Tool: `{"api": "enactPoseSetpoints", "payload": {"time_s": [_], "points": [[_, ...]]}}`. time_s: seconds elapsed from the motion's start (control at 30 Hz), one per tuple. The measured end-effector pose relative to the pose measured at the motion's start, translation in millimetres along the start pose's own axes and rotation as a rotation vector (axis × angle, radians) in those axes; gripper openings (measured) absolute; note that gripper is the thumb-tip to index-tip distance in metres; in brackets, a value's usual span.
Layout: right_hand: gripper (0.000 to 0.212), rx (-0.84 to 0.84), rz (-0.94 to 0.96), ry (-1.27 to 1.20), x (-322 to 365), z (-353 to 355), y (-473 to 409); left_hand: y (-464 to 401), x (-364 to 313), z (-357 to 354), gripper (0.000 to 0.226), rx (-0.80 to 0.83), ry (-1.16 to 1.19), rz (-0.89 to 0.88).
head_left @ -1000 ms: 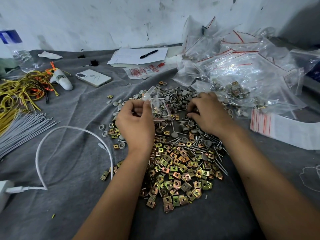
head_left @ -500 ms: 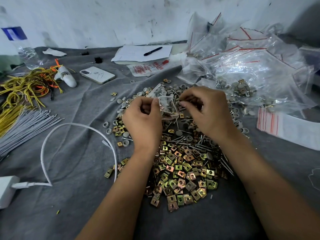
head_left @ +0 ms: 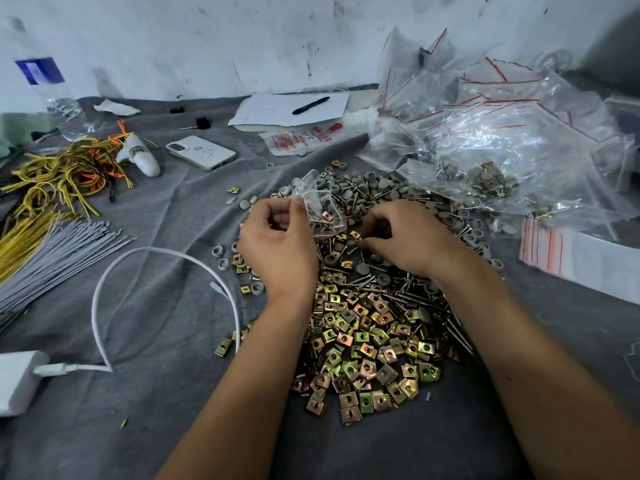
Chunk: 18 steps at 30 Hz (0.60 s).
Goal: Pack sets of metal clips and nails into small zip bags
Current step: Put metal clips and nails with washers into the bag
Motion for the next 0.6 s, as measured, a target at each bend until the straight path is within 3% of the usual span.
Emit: {"api": "enactPoseSetpoints", "payload": {"time_s": [0.3,0.6], "points": [[0.028,-0.062,0.110,-0.095,0.8,-1.5,9.8,-0.8,2.0,-1.6,0.017,0.007,-0.022,-0.009],[0.014,-0.397,0.312,-0.442,15.5,7.6,18.1,3.9,-1.5,-2.3,0.021,0.071,-0.056,-0.045]]}}
Point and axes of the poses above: each hand's wrist, its own y-axis away from the middle knuckle, its own z-axis out of the back of the hand, x = y × z, the point moved 2 cm from there along -y, towards the middle knuckle, and after that the axes turned 14 degrees about z, right-handed, at the moved point
